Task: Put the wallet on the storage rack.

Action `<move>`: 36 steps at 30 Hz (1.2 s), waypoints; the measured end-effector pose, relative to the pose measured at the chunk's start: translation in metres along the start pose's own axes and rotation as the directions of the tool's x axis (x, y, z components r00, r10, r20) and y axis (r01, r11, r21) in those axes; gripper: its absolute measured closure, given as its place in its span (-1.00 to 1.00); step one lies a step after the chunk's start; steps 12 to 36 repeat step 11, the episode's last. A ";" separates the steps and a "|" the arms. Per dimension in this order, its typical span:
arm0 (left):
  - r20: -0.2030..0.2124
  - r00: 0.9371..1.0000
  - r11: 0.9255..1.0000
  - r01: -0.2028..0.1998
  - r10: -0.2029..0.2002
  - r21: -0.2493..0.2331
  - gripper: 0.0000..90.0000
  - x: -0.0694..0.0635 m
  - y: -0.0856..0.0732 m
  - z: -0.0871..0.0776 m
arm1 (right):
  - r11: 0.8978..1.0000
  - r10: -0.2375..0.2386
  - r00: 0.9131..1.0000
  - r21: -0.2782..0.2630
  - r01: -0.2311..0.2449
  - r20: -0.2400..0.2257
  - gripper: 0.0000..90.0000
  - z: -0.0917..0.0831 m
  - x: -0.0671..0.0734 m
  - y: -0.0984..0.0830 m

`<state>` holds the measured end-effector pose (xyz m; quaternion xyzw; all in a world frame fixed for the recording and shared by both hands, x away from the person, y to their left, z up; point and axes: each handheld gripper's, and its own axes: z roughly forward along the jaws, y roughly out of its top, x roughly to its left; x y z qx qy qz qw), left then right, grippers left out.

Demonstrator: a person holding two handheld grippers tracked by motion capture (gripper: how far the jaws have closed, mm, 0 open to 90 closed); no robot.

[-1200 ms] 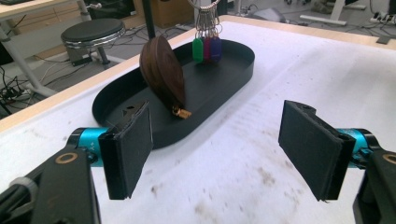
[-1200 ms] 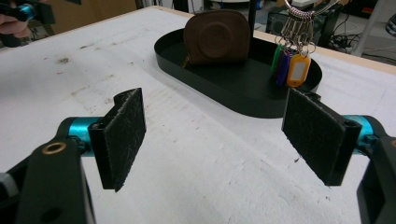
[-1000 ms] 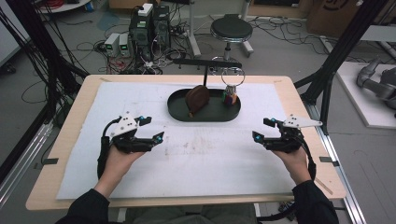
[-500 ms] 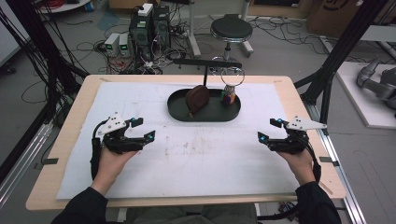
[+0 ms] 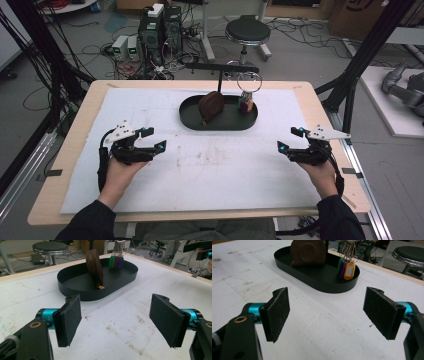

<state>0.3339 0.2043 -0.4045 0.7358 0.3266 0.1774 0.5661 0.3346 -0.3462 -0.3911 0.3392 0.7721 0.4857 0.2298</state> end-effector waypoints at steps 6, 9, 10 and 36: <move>-0.008 1.000 1.000 0.010 -0.010 0.003 -0.43 0.003 -0.001 0.000 | 1.000 -0.003 1.000 0.001 0.003 0.004 -0.51 0.000 0.000 0.000; -0.008 1.000 1.000 0.015 -0.015 0.002 -0.43 0.003 -0.001 0.000 | 1.000 -0.004 1.000 -0.003 0.004 0.004 -0.51 -0.001 0.000 -0.001; -0.010 1.000 1.000 0.010 -0.010 0.002 -0.43 0.004 -0.001 0.000 | 1.000 -0.001 1.000 0.001 0.001 0.005 -0.51 -0.001 0.000 -0.001; -0.013 1.000 1.000 0.011 -0.011 0.002 -0.43 0.004 0.000 0.001 | 1.000 -0.001 1.000 0.002 0.001 0.005 -0.51 -0.001 0.000 -0.002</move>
